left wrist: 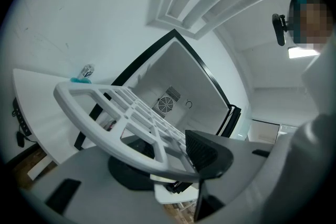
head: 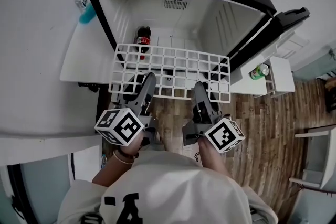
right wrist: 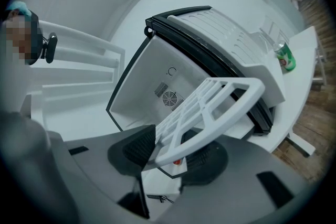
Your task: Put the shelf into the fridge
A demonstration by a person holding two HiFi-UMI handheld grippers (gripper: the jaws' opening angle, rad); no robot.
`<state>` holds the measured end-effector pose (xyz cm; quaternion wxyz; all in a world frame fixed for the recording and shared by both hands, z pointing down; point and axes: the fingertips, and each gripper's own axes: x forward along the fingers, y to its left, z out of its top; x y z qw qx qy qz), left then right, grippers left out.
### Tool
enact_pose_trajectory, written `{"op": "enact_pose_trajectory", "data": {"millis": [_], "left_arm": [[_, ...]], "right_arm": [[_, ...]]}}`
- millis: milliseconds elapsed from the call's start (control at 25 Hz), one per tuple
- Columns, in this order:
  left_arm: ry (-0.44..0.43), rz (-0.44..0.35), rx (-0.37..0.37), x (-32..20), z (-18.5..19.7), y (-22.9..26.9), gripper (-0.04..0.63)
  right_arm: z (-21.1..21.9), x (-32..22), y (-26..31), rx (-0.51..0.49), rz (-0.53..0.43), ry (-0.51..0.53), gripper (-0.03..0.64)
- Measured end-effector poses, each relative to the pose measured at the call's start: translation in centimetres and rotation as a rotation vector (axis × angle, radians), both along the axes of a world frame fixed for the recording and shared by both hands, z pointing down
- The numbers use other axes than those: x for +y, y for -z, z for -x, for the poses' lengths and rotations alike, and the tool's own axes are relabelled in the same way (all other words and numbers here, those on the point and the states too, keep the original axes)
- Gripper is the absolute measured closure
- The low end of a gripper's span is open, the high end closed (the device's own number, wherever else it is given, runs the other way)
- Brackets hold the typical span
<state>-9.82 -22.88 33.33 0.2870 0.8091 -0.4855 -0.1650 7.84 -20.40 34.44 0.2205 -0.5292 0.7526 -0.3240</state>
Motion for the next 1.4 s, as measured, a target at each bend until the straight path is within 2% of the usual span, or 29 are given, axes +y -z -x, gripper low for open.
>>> {"op": "enact_pose_trajectory", "data": {"millis": [640,1120,1400], "left_arm": [[-0.041,-0.019,0.004,-3.0,-0.1,-0.1,0.423],[-0.041,-0.034,0.014,-3.7,-0.2,0.1,0.423],[-0.006,-0.023,0.008,-3.6,-0.1,0.0,0.423]], "right_arm": [[0.0,-2.7,-0.1,0.0,-0.021,-0.027,0.46],[-0.2,-3.5,0.2,0.017,-0.044,-0.028,0.459],[-0.1,-3.6,0.3,0.032,-0.046,0.012,0.457]]}}
